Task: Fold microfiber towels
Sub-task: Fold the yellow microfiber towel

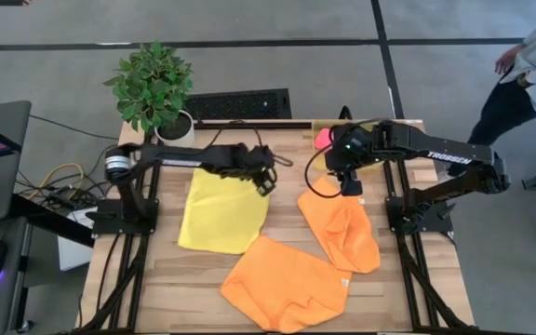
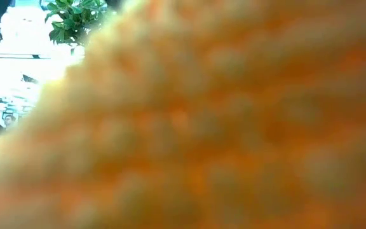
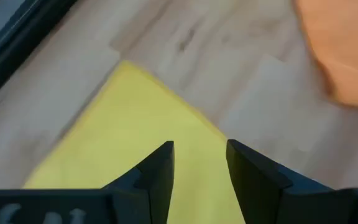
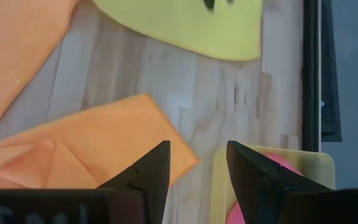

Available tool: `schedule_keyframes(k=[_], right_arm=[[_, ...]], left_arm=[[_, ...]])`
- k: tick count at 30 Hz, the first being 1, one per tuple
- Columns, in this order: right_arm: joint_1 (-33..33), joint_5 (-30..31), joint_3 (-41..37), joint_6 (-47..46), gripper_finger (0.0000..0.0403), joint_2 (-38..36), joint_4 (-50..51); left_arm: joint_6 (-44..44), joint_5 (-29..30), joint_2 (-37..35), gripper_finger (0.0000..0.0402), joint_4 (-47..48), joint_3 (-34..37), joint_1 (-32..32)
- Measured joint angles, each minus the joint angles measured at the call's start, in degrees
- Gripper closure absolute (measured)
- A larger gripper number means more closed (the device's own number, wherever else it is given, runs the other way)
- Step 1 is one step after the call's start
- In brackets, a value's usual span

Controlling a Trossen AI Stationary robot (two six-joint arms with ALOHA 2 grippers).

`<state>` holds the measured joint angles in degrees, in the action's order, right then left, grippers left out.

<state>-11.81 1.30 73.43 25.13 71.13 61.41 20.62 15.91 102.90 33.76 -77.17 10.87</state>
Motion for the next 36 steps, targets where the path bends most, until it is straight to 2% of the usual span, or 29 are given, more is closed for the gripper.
schedule_keyframes(k=[3, 9, 15, 20, 23, 27, 31, 36], right_arm=[[0.52, 0.06, 0.0, 1.35, 0.022, 0.0, 0.04], [1.65, 0.0, 0.0, 2.36, 0.022, 0.0, -0.35], [3.47, -0.04, 0.0, 2.35, 0.022, 0.0, -0.59], [4.94, -0.08, 0.0, 2.35, 0.022, 0.0, -0.62], [5.73, -0.07, 0.0, 2.33, 0.022, 0.0, -0.73], [6.55, -0.07, 0.0, 1.1, 0.022, 0.18, -3.47], [6.97, -0.07, -0.02, -0.96, 0.022, 0.38, -6.45], [6.91, -0.02, -0.02, -3.33, 0.022, 0.37, -10.53]], left_arm=[[9.98, -0.09, -6.31, 0.026, 9.85, -0.2, -4.08], [42.02, -0.18, -15.19, 0.026, 26.26, -0.15, -15.83], [74.85, -3.24, -16.78, 0.026, 38.79, -0.15, -28.71], [94.41, -6.6, -16.45, 0.026, 44.28, 1.36, -36.33], [102.15, -10.17, -16.47, 0.026, 44.55, 3.61, -39.58], [107.51, -15.99, -16.47, 0.026, 44.52, 8.18, -43.09], [111.1, -15.92, -16.7, 0.026, 43.24, 11.85, -45.07], [110.79, -15.2, -16.73, 0.026, 38.99, 17.54, -45.64]])
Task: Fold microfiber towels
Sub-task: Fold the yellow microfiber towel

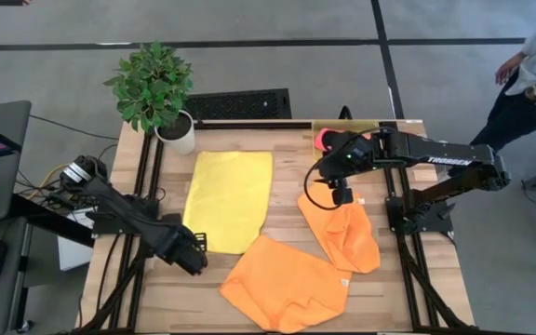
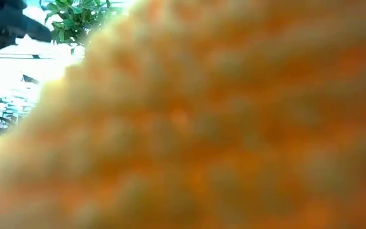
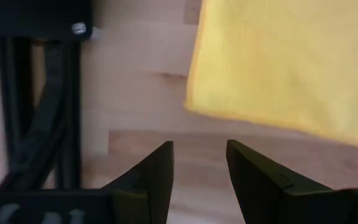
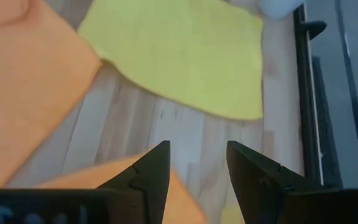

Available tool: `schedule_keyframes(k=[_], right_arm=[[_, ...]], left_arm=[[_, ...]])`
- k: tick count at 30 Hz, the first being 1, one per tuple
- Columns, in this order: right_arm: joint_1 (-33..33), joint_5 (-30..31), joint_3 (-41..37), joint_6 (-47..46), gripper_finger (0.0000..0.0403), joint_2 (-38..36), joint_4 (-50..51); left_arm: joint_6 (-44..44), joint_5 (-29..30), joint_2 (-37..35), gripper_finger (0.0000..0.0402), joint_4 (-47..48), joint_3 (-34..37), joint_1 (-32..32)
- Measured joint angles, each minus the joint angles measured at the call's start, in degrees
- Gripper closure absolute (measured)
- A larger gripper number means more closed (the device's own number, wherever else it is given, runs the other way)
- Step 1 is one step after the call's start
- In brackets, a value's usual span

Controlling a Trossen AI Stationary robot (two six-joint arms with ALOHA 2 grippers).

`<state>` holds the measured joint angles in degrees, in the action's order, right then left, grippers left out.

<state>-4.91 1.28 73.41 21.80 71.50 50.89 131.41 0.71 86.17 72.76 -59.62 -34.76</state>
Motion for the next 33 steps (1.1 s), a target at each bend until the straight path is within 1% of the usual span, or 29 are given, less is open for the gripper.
schedule_keyframes(k=[4, 10, 13, 18, 21, 23, 25, 26, 28, 30, 33], right_arm=[[0.0, 0.0, 0.0, -0.81, 0.022, 0.0, -1.64], [0.0, 0.0, 0.0, -0.84, 0.022, 0.0, -2.38], [-0.02, 0.0, 0.0, -0.85, 0.022, 0.0, -2.8], [-0.05, 0.02, 0.0, -0.97, 0.022, 0.0, -3.45], [-0.04, 0.02, 0.0, -2.21, 0.022, 0.0, -3.51], [-0.04, 0.02, 0.0, -3.61, 0.022, 0.0, -3.58], [0.28, -0.12, 0.0, -4.26, 0.022, 0.0, -3.57], [0.62, -0.25, 0.0, -4.07, 0.022, 0.11, -3.51], [1.5, -0.39, 0.02, -0.96, 0.022, 0.96, -3.41], [2.32, -0.42, -0.1, 4.19, 0.022, 1.84, -2.25], [3.83, -0.43, 0.06, 10.17, 0.0222, 5.31, -4.04]], left_arm=[[-0.17, 1.63, 0.02, 0.026, -4.1, 5.18, 0.02], [-0.2, 2.81, 0.02, 0.026, -11.65, 10.86, 0.11], [-0.33, 3.9, 0.02, 0.026, -14.36, 12.62, 0.11], [-3.8, 6.84, 0.04, 0.0264, -15.55, 13.34, 0.11], [-4.96, 8.65, 0.04, 0.0294, -15.37, 13.34, 0.11], [-5.41, 9.77, 0.04, 0.033, -15.41, 13.34, 0.11], [-6.2, 11.19, 0.04, 0.0375, -15.79, 13.34, 0.11], [-6.33, 12.14, 0.04, 0.0387, -16.28, 13.34, 0.11], [-6.43, 14.07, -0.41, 0.0393, -17.51, 13.34, 0.11], [-6.4, 15.87, -1.27, 0.0397, -18.67, 13.34, 0.28], [-6.23, 18.18, -3.33, 0.0399, -18.93, 13.34, 0.52]])
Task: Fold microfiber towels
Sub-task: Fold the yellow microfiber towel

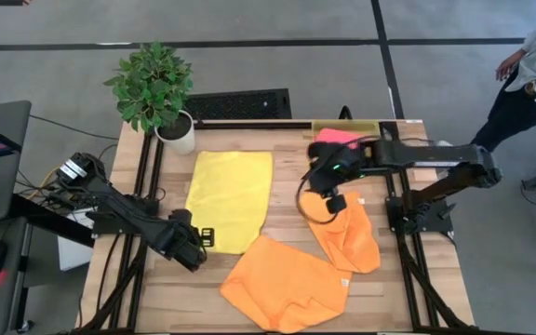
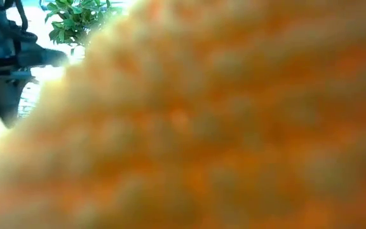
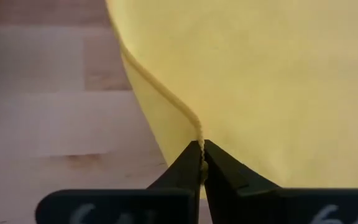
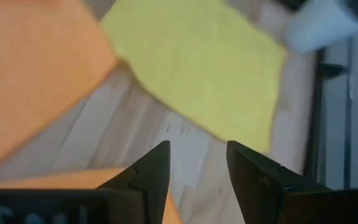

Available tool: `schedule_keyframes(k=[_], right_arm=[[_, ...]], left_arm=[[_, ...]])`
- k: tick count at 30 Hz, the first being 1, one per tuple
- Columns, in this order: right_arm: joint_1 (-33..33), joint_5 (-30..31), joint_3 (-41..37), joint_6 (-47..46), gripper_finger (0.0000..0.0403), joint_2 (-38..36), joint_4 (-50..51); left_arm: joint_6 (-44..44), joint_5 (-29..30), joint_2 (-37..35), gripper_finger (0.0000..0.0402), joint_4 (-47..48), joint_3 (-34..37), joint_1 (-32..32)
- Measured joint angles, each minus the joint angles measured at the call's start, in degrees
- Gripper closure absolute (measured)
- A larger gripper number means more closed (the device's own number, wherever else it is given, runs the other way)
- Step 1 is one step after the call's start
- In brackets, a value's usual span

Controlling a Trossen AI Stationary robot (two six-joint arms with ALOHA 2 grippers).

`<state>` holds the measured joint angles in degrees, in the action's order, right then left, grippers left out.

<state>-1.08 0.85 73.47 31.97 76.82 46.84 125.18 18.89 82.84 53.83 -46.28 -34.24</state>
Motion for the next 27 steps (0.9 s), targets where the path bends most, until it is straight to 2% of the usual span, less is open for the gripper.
schedule_keyframes(k=[5, 10, 16, 21, 27], right_arm=[[1.45, -0.8, -0.04, 6.4, 0.0229, 8.04, -4.43], [3.58, -0.99, -0.06, 12.88, 0.0234, 17.84, -15.61], [5.9, -0.99, -0.06, 17.52, 0.0232, 26.32, -29.16], [7.99, -1.68, -0.04, 21.06, 0.0233, 31.43, -30.93], [9.59, -5.55, -0.04, 21.13, 0.0236, 35.54, -34.07]], left_arm=[[0.42, 3.04, -3.48, 0.0401, 0.64, -0.02, 0.53], [-0.64, 2.32, -4.55, 0.0401, 1.72, -0.04, 1.84], [-0.95, 1.7, -4.51, 0.0401, 1.72, -0.04, 3.63], [-3.13, 0.23, -4.52, 0.0401, 0.95, -0.04, 4.67], [-4.33, -0.6, -4.52, 0.0401, 0.44, -0.04, 4.96]])
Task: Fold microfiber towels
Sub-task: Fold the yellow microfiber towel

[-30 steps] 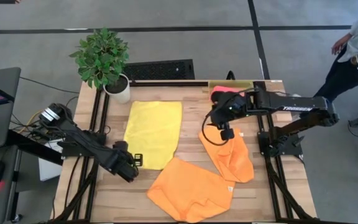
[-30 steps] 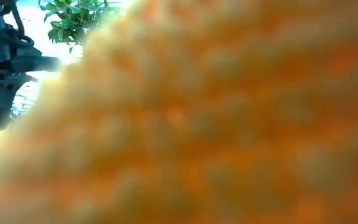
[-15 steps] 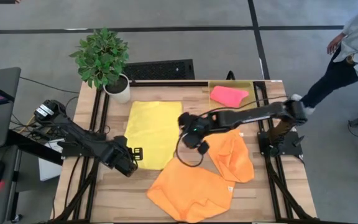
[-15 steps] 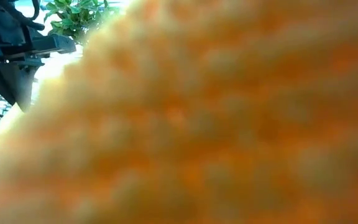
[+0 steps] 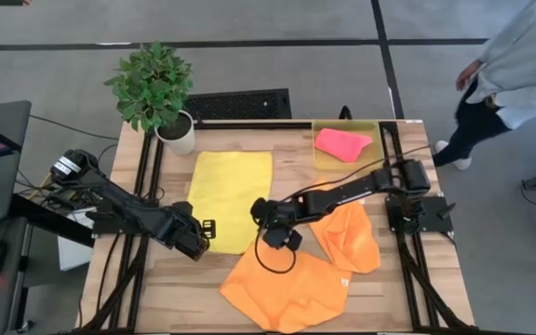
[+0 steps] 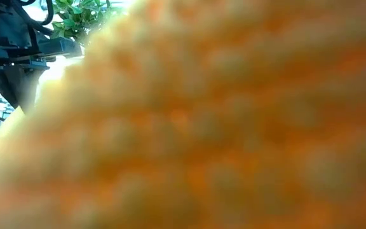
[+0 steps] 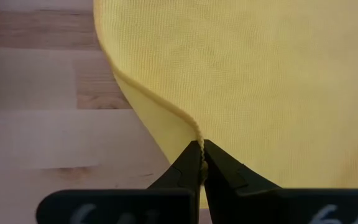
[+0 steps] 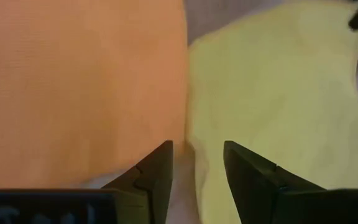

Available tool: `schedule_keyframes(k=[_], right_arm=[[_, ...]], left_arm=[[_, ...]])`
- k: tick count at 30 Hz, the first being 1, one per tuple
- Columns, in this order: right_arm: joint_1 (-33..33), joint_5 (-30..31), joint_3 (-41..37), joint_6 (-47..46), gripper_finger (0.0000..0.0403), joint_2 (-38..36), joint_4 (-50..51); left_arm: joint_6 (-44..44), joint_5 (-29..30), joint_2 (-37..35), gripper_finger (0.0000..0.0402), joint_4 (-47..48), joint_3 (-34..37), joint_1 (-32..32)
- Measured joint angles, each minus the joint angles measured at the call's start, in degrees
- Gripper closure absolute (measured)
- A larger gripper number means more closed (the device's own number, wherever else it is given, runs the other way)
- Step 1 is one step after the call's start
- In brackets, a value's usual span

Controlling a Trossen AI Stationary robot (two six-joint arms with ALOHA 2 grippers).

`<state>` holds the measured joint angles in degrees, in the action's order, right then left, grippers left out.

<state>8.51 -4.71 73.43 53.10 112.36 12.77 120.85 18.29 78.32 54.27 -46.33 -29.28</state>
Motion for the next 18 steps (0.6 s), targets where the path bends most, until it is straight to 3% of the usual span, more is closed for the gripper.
schedule_keyframes(k=[9, 18], right_arm=[[0.49, 2.79, 0.0, 1.91, 0.0238, 5.24, -4.14], [0.35, 3.58, 0.03, 2.75, 0.0241, 1.69, -3.72]], left_arm=[[-1.14, -0.18, 0.0, 0.0401, -1.4, 0.0, 0.02], [-1.28, -1.47, 0.0, 0.0401, -1.48, 0.0, 0.0]])
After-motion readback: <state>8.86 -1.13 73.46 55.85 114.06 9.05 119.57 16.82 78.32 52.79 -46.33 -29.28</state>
